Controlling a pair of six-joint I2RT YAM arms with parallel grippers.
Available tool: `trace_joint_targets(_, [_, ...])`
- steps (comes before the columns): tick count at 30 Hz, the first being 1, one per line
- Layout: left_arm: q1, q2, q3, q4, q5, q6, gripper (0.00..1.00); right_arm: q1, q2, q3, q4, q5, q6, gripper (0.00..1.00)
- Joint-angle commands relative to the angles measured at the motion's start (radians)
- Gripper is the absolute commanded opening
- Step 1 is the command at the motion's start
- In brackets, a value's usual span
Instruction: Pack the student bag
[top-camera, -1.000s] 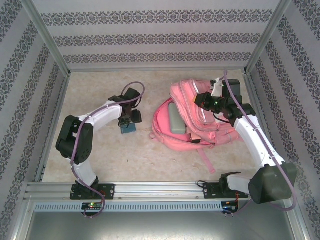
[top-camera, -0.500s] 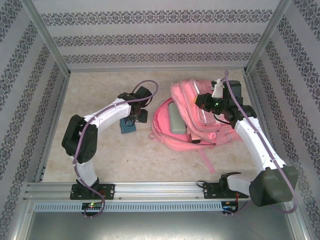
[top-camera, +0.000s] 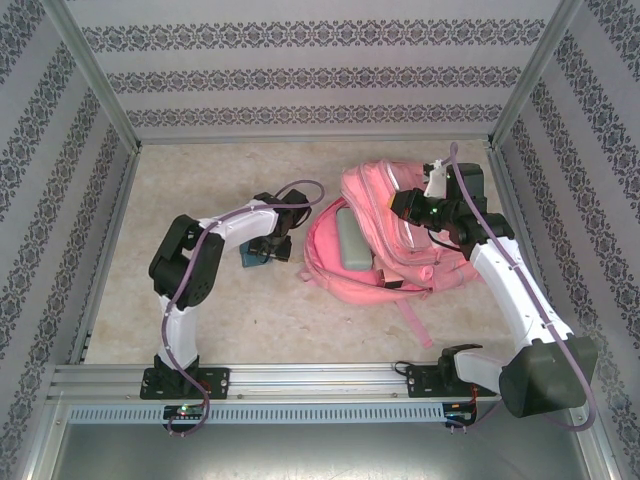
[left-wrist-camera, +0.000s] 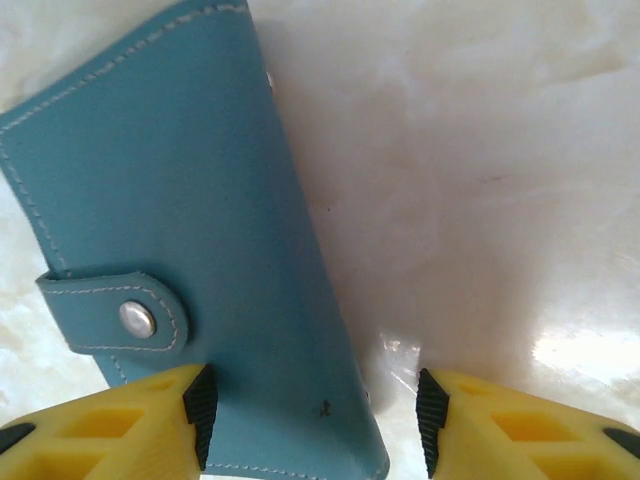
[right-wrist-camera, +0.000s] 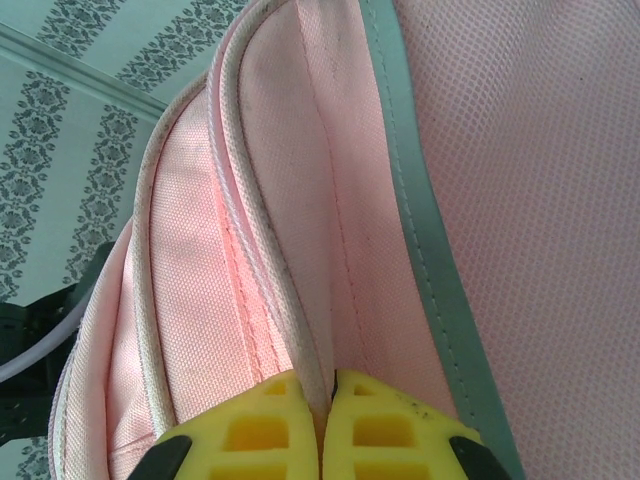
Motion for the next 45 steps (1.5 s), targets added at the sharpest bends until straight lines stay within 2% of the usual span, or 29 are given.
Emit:
trace_joint_targets(1, [-0.008, 0.023, 0.012, -0.042, -0.039, -0.002, 0.54, 0.005, -0.034, 0.002, 0.018, -0.02, 0.007, 0.04])
trace_joint_targets(3, [-0.009, 0.031, 0.006, -0.043, -0.044, -0.005, 0.51, 0.005, -0.035, 0.006, 0.013, -0.02, 0.005, 0.04])
trace_joint_targets(5, [-0.009, 0.036, -0.003, -0.039, -0.046, -0.005, 0.43, 0.005, -0.035, 0.009, 0.013, -0.02, 0.004, 0.04])
trace_joint_targets(6, [-0.008, 0.035, -0.003, -0.04, -0.048, -0.005, 0.34, 0.004, -0.035, 0.008, 0.013, -0.02, 0.005, 0.04])
trace_joint_targets(7, [-0.009, 0.029, -0.006, -0.043, -0.05, -0.008, 0.19, 0.004, -0.033, 0.008, 0.013, -0.02, 0.004, 0.04])
trace_joint_targets(8, [-0.01, 0.015, -0.007, -0.046, -0.051, -0.013, 0.09, 0.004, -0.032, 0.009, 0.013, -0.021, 0.004, 0.04])
trace_joint_targets(9, [-0.009, -0.004, -0.008, -0.046, -0.051, -0.016, 0.02, 0.005, -0.031, 0.01, 0.013, -0.021, 0.004, 0.04])
trace_joint_targets(10, [-0.009, -0.03, -0.007, -0.046, -0.046, -0.019, 0.0, 0.005, -0.031, 0.01, 0.013, -0.02, 0.004, 0.04])
trace_joint_targets(16, [-0.008, -0.209, 0.048, -0.038, 0.06, -0.03, 0.0, 0.005, -0.025, 0.008, 0.02, -0.018, 0.004, 0.04])
trace_joint_targets(20, [-0.009, -0.328, 0.051, 0.071, 0.275, -0.052, 0.0, 0.004, -0.02, 0.015, 0.022, -0.018, 0.007, 0.04])
trace_joint_targets(24, [-0.013, -0.411, -0.014, 0.265, 0.505, -0.151, 0.0, 0.005, -0.019, 0.024, 0.02, -0.018, 0.006, 0.04])
trace_joint_targets(28, [-0.045, -0.432, -0.095, 0.465, 0.646, -0.274, 0.0, 0.005, -0.012, 0.023, 0.022, -0.02, 0.006, 0.04])
trace_joint_targets(33, [-0.103, -0.378, -0.134, 0.54, 0.666, -0.342, 0.0, 0.005, -0.004, 0.026, 0.026, -0.022, 0.007, 0.04])
trace_joint_targets(37, [-0.114, -0.321, -0.167, 0.504, 0.606, -0.381, 0.0, 0.005, -0.001, 0.033, 0.024, -0.024, 0.008, 0.04])
trace_joint_targets(42, [-0.119, -0.246, -0.169, 0.449, 0.544, -0.357, 0.0, 0.005, 0.003, 0.036, 0.02, -0.024, 0.008, 0.04])
trace_joint_targets(45, [-0.133, -0.19, -0.128, 0.393, 0.483, -0.329, 0.11, 0.007, 0.01, 0.036, 0.026, -0.024, 0.012, 0.04])
